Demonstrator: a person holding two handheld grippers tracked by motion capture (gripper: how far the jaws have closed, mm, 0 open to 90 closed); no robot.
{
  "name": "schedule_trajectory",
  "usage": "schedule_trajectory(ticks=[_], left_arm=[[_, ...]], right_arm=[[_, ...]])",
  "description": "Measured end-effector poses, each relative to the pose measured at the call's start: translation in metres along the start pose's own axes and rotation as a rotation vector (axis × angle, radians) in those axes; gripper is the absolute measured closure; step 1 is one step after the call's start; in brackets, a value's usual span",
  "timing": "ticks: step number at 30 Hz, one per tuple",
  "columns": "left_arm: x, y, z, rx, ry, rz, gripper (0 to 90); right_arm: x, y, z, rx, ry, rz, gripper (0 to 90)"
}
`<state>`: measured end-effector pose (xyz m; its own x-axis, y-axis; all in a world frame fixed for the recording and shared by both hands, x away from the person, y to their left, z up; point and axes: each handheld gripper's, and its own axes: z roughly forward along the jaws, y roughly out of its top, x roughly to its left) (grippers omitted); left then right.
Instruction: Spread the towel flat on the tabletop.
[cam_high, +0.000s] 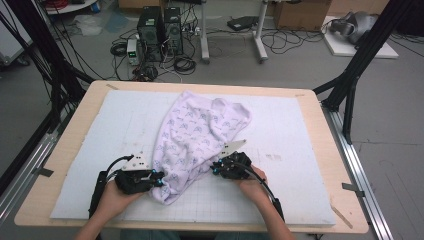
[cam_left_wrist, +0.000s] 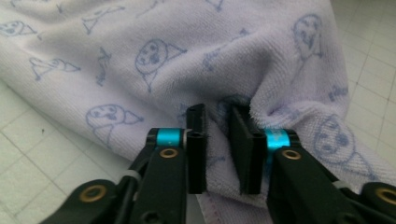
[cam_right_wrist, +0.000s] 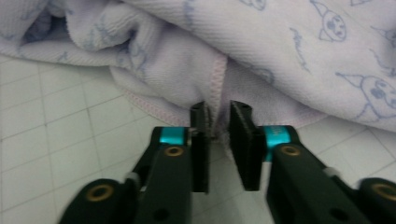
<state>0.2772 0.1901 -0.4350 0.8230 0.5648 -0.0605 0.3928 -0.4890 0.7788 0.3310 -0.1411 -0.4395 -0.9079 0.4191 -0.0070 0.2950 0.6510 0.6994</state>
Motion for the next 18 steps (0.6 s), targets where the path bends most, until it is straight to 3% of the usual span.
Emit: schedule_trajectory(ticks=[2, 4, 6, 7, 8, 9, 10, 11, 13, 15, 18], left_arm=[[-0.002, 0.002, -0.004, -0.02, 0.027, 0.017, 85.5], [-0.006, 0.009, -0.016, -0.062, 0.061, 0.021, 86.1], [-0.006, 0.012, -0.02, -0.071, 0.068, 0.025, 86.2], [-0.006, 0.015, -0.025, -0.087, 0.074, 0.026, 86.2], [-0.004, 0.023, -0.033, -0.117, 0.086, 0.018, 86.3], [-0.004, 0.023, -0.033, -0.117, 0.086, 0.018, 86.3], [-0.003, 0.031, -0.04, -0.148, 0.107, 0.016, 86.3], [-0.003, 0.031, -0.04, -0.148, 0.107, 0.016, 86.4], [-0.002, 0.044, -0.05, -0.189, 0.133, 0.015, 86.4], [-0.001, 0.048, -0.053, -0.201, 0.134, 0.013, 86.4], [0.002, 0.056, -0.055, -0.23, 0.161, -0.001, 86.4]], right_arm=[[0.0, 0.0, -0.002, 0.0, 0.009, 0.005, 84.1], [0.004, -0.002, -0.017, -0.026, 0.016, 0.005, 84.2], [0.009, -0.002, -0.033, -0.05, 0.009, -0.004, 84.3], [0.009, -0.002, -0.033, -0.05, 0.009, -0.004, 84.3], [0.017, -0.002, -0.049, -0.069, -0.001, -0.021, 84.5], [0.017, -0.002, -0.049, -0.069, -0.001, -0.021, 84.5], [0.027, -0.002, -0.062, -0.068, -0.011, -0.05, 84.5], [0.032, -0.003, -0.069, -0.071, -0.014, -0.063, 84.5], [0.041, -0.004, -0.081, -0.083, 0.003, -0.069, 84.6], [0.046, -0.005, -0.087, -0.088, 0.003, -0.079, 84.6], [0.062, -0.007, -0.112, -0.095, 0.018, -0.087, 84.7]])
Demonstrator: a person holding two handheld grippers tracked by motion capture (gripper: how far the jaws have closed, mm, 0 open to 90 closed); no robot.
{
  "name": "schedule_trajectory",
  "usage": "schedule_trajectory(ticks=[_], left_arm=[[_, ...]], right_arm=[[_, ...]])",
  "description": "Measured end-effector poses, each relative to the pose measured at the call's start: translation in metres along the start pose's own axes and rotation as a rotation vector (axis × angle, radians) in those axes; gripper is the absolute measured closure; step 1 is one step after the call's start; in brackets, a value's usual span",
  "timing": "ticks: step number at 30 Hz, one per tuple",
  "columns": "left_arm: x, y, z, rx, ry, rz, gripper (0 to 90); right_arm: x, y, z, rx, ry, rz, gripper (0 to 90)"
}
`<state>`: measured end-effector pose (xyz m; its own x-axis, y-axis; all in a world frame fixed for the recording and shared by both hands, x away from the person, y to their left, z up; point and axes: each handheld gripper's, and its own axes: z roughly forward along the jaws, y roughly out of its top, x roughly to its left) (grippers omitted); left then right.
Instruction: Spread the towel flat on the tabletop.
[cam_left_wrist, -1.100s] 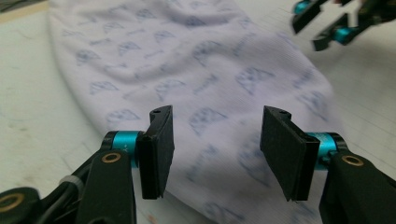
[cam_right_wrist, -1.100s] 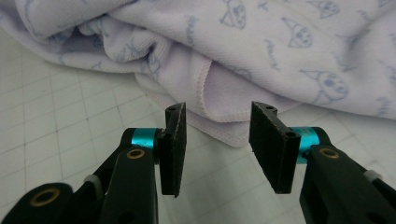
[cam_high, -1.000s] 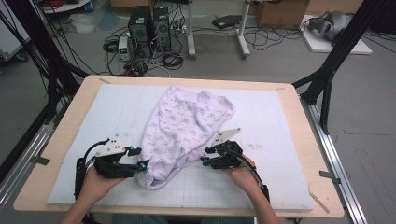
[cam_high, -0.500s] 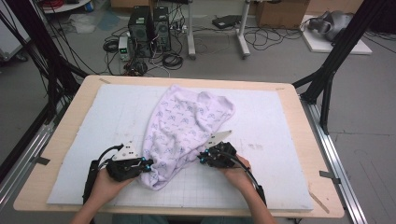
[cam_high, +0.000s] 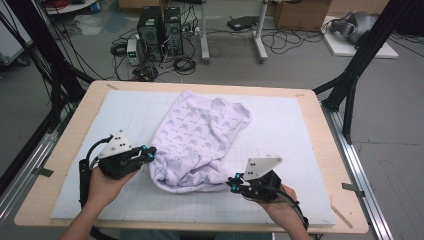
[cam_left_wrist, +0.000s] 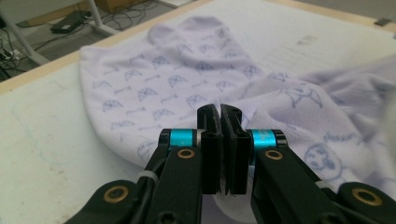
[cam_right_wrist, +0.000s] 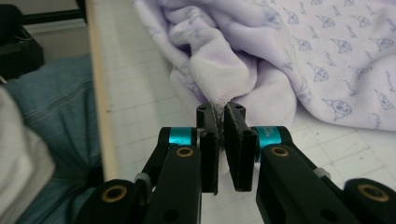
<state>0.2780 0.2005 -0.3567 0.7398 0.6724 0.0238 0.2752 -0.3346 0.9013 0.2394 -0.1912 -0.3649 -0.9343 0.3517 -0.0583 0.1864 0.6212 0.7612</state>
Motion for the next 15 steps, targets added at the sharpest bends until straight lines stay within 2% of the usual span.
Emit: schedule_trajectory(ticks=[2, 4, 5, 7, 10, 11, 12, 13, 14, 15], left_arm=[[0.003, 0.001, 0.005, 0.002, 0.013, -0.006, 86.4], [0.005, -0.002, 0.014, 0.035, 0.025, -0.003, 86.4], [0.006, -0.006, 0.02, 0.054, 0.026, -0.004, 86.1], [0.007, -0.014, 0.03, 0.089, 0.015, -0.021, 83.3], [0.008, -0.021, 0.031, 0.107, 0.004, -0.045, 68.8], [0.007, -0.021, 0.028, 0.104, 0.002, -0.044, 68.8], [0.005, -0.021, 0.02, 0.084, -0.014, -0.039, 61.6], [0.005, -0.021, 0.02, 0.084, -0.014, -0.039, 60.4], [0.003, -0.021, 0.012, 0.078, -0.036, -0.039, 58.5], [0.003, -0.021, 0.012, 0.078, -0.036, -0.039, 56.4]], right_arm=[[0.003, 0.0, -0.005, 0.001, 0.01, 0.0, 84.7], [0.009, -0.001, -0.009, 0.018, 0.047, -0.001, 84.4], [0.014, -0.005, -0.005, 0.06, 0.096, 0.009, 81.3], [0.015, -0.01, 0.0, 0.056, 0.104, 0.01, 75.1], [0.007, -0.007, -0.007, -0.011, 0.09, 0.041, 71.3], [0.007, -0.007, -0.007, -0.011, 0.09, 0.041, 71.3], [-0.002, -0.001, -0.011, -0.033, 0.071, 0.046, 70.1], [-0.002, -0.001, -0.011, -0.033, 0.071, 0.046, 70.1], [-0.009, 0.006, -0.004, -0.009, 0.051, 0.018, 67.1], [-0.012, 0.007, 0.003, 0.006, 0.051, 0.016, 65.5]])
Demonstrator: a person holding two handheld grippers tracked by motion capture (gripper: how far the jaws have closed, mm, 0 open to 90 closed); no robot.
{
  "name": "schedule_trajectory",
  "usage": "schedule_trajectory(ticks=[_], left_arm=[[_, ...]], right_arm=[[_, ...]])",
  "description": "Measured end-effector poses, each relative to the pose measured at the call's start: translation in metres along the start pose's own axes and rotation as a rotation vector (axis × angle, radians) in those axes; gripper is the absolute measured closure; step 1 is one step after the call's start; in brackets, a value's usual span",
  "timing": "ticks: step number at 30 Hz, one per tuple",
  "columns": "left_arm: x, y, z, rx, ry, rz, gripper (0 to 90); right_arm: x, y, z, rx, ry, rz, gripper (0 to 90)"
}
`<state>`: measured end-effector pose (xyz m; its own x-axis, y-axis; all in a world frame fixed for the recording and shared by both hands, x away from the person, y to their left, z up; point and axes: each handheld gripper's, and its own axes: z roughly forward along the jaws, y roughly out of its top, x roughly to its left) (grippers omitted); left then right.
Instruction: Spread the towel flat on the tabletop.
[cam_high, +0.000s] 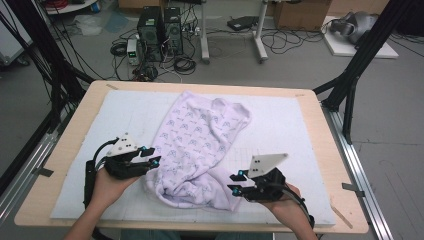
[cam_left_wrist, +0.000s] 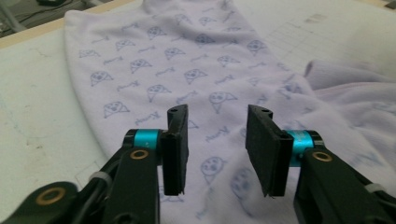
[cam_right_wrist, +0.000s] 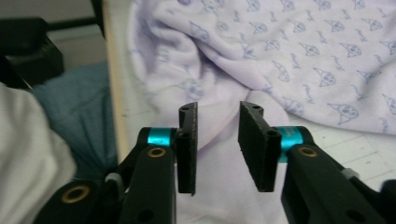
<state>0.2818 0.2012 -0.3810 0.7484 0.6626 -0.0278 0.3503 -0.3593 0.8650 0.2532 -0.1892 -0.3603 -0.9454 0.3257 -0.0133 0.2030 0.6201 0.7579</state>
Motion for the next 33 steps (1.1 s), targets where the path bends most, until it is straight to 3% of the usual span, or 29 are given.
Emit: schedule_trajectory(ticks=[1, 3, 4, 5, 7, 8, 10, 11, 12, 15, 18, 19, 23, 25, 29, 31, 33], left_arm=[[-0.002, -0.002, -0.002, 0.006, -0.014, 0.003, 56.4], [-0.007, -0.01, -0.002, 0.036, -0.038, 0.011, 53.8], [-0.009, -0.015, -0.001, 0.056, -0.051, 0.015, 53.8], [-0.009, -0.021, 0.0, 0.082, -0.065, 0.008, 55.8], [-0.009, -0.031, 0.004, 0.149, -0.056, 0.013, 59.0], [-0.008, -0.036, 0.007, 0.164, -0.059, 0.009, 62.0], [-0.006, -0.043, 0.013, 0.192, -0.074, -0.006, 68.2], [-0.006, -0.045, 0.017, 0.213, -0.079, 0.004, 68.2], [-0.01, -0.049, 0.027, 0.244, -0.072, 0.015, 77.3], [-0.013, -0.049, 0.032, 0.233, -0.073, 0.031, 89.2], [-0.016, -0.044, 0.035, 0.222, -0.057, 0.039, 89.4], [-0.016, -0.043, 0.035, 0.212, -0.057, 0.04, 89.4], [-0.015, -0.037, 0.036, 0.194, -0.051, 0.022, 89.4], [-0.013, -0.036, 0.038, 0.186, -0.041, 0.014, 89.4], [-0.01, -0.034, 0.04, 0.162, -0.034, -0.002, 89.4], [-0.009, -0.033, 0.036, 0.152, -0.036, -0.006, 89.2], [-0.009, -0.032, 0.034, 0.143, -0.034, -0.009, 84.5]], right_arm=[[0.0, 0.0, 0.0, 0.0, 0.0, 0.0, 65.5], [-0.014, -0.002, 0.029, 0.057, 0.024, 0.003, 60.5], [-0.014, -0.002, 0.029, 0.057, 0.024, 0.003, 60.5], [-0.023, -0.009, 0.049, 0.078, 0.046, 0.029, 55.5], [-0.028, -0.016, 0.065, 0.149, 0.008, 0.056, 54.6], [-0.029, -0.018, 0.07, 0.164, 0.006, 0.062, 57.3], [-0.03, -0.023, 0.075, 0.182, 0.009, 0.071, 73.5], [-0.03, -0.023, 0.075, 0.182, 0.009, 0.071, 73.5], [-0.029, -0.026, 0.078, 0.203, 0.029, 0.074, 84.3], [-0.027, -0.028, 0.076, 0.201, 0.049, 0.082, 86.6], [-0.024, -0.029, 0.072, 0.211, 0.072, 0.092, 86.7], [-0.018, -0.031, 0.066, 0.215, 0.086, 0.071, 86.7], [-0.008, -0.036, 0.051, 0.206, 0.102, 0.077, 86.7], [0.006, -0.04, 0.039, 0.196, 0.119, 0.079, 86.7], [0.026, -0.044, 0.031, 0.224, 0.162, 0.046, 86.4], [0.03, -0.042, 0.025, 0.212, 0.17, 0.038, 81.4], [0.028, -0.036, 0.016, 0.162, 0.151, 0.05, 73.6]])
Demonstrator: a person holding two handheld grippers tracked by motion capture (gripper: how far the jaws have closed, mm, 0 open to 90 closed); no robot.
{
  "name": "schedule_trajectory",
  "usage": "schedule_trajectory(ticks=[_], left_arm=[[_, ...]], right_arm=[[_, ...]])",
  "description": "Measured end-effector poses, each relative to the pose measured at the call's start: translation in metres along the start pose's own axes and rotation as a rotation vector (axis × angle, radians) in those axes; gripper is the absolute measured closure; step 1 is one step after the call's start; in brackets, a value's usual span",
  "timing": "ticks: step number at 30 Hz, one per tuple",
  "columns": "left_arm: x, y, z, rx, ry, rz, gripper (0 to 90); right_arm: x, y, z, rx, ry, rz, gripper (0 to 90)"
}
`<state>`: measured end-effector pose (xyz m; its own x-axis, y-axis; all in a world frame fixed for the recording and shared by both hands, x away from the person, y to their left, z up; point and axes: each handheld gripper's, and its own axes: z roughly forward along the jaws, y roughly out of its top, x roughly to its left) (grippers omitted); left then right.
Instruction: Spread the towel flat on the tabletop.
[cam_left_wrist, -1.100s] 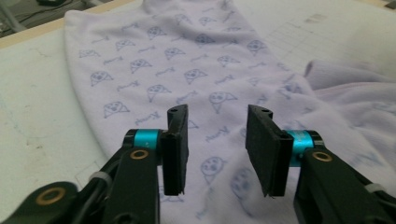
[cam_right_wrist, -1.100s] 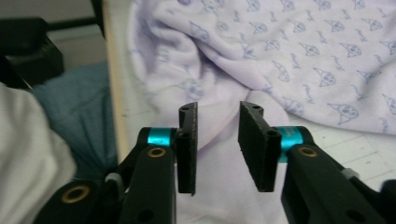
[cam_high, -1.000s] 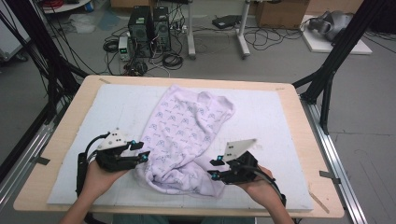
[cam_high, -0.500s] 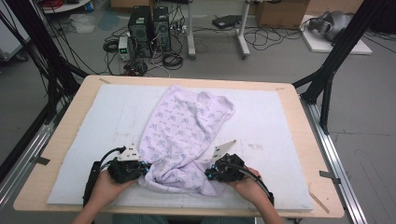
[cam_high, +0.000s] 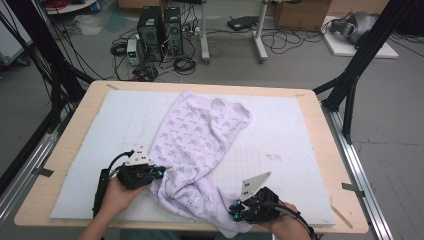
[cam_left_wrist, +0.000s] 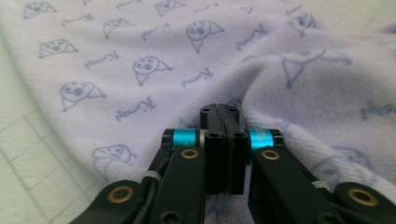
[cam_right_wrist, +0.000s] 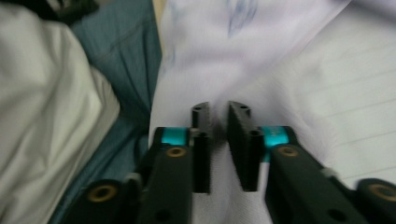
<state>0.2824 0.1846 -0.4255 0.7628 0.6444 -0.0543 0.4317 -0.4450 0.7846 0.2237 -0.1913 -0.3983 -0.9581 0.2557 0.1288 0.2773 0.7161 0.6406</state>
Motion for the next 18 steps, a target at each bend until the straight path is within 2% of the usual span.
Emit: schedule_trajectory(ticks=[2, 3, 4, 5, 7, 8, 9, 10, 11, 12, 13, 14, 16, 17, 18], left_arm=[[0.0, 0.001, -0.006, -0.008, 0.005, 0.012, 77.8], [0.001, 0.001, -0.008, -0.008, 0.006, 0.013, 77.8], [0.002, 0.001, -0.01, -0.006, 0.006, 0.011, 74.7], [0.004, 0.0, -0.011, -0.005, 0.01, 0.011, 70.4], [0.006, -0.002, -0.011, 0.003, 0.017, 0.001, 65.2], [0.007, -0.003, -0.01, 0.009, 0.023, 0.0, 65.2], [0.008, -0.005, -0.009, 0.018, 0.031, -0.003, 62.2], [0.009, -0.007, -0.008, 0.031, 0.036, -0.005, 54.1], [0.01, -0.009, -0.007, 0.049, 0.04, -0.006, 50.7], [0.011, -0.011, -0.006, 0.061, 0.038, -0.006, 50.7], [0.011, -0.013, -0.005, 0.069, 0.034, -0.002, 50.4], [0.011, -0.015, -0.004, 0.074, 0.035, -0.005, 52.2], [0.011, -0.018, -0.001, 0.086, 0.034, 0.007, 61.7], [0.01, -0.019, -0.001, 0.082, 0.048, 0.022, 61.7], [0.01, -0.018, 0.0, 0.079, 0.052, 0.024, 67.3]], right_arm=[[-0.004, 0.009, -0.01, -0.063, -0.035, -0.009, 72.0], [-0.004, 0.009, -0.01, -0.063, -0.035, -0.009, 72.0], [-0.007, 0.015, -0.012, -0.08, -0.057, -0.027, 70.6], [-0.015, 0.028, -0.008, -0.086, -0.084, -0.054, 69.5], [-0.025, 0.039, 0.006, -0.071, -0.099, -0.073, 66.2], [-0.025, 0.039, 0.006, -0.071, -0.099, -0.073, 66.2], [-0.033, 0.043, 0.016, -0.061, -0.092, -0.078, 65.0], [-0.047, 0.047, 0.035, -0.065, -0.069, -0.056, 60.3], [-0.052, 0.048, 0.044, -0.061, -0.043, -0.027, 58.7], [-0.052, 0.048, 0.044, -0.061, -0.043, -0.027, 58.7], [-0.056, 0.05, 0.059, -0.029, -0.044, -0.043, 58.6], [-0.056, 0.051, 0.064, -0.027, -0.033, -0.041, 59.6], [-0.057, 0.051, 0.069, -0.022, -0.024, -0.038, 62.8], [-0.056, 0.052, 0.074, -0.004, -0.022, -0.042, 68.2], [-0.055, 0.051, 0.078, 0.019, -0.021, -0.049, 73.0]])
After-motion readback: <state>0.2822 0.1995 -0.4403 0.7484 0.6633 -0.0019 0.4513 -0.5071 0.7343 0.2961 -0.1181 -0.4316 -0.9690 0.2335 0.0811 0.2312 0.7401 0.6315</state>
